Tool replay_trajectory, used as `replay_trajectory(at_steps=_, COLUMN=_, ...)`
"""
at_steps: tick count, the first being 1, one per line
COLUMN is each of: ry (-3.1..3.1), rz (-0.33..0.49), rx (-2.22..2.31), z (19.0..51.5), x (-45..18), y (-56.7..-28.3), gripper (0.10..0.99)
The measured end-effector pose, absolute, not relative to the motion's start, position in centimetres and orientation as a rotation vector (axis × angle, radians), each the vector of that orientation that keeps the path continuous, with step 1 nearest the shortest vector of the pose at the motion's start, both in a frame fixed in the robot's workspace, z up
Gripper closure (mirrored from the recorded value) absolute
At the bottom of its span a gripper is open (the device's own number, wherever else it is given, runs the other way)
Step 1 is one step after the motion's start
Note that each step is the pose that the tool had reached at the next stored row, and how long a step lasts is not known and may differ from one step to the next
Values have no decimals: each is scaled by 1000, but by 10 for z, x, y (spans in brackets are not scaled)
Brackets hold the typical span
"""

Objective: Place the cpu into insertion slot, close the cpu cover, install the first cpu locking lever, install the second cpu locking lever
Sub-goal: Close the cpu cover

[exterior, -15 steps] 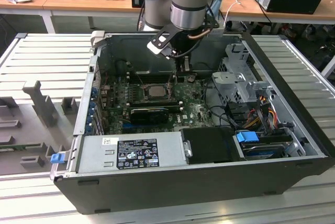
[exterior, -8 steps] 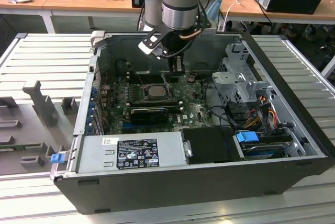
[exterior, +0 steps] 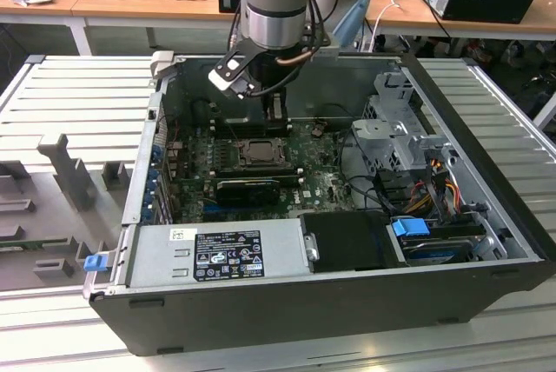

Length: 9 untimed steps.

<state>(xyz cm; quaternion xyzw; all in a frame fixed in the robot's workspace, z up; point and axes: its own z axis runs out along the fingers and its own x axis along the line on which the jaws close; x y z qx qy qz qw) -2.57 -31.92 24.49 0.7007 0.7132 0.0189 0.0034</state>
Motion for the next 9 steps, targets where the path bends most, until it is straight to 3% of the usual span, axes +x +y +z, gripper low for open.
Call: replay_trajectory(at_steps=9, ry=2255, rz=59, rx=2178, z=225, x=-35, y=-319, gripper=980)
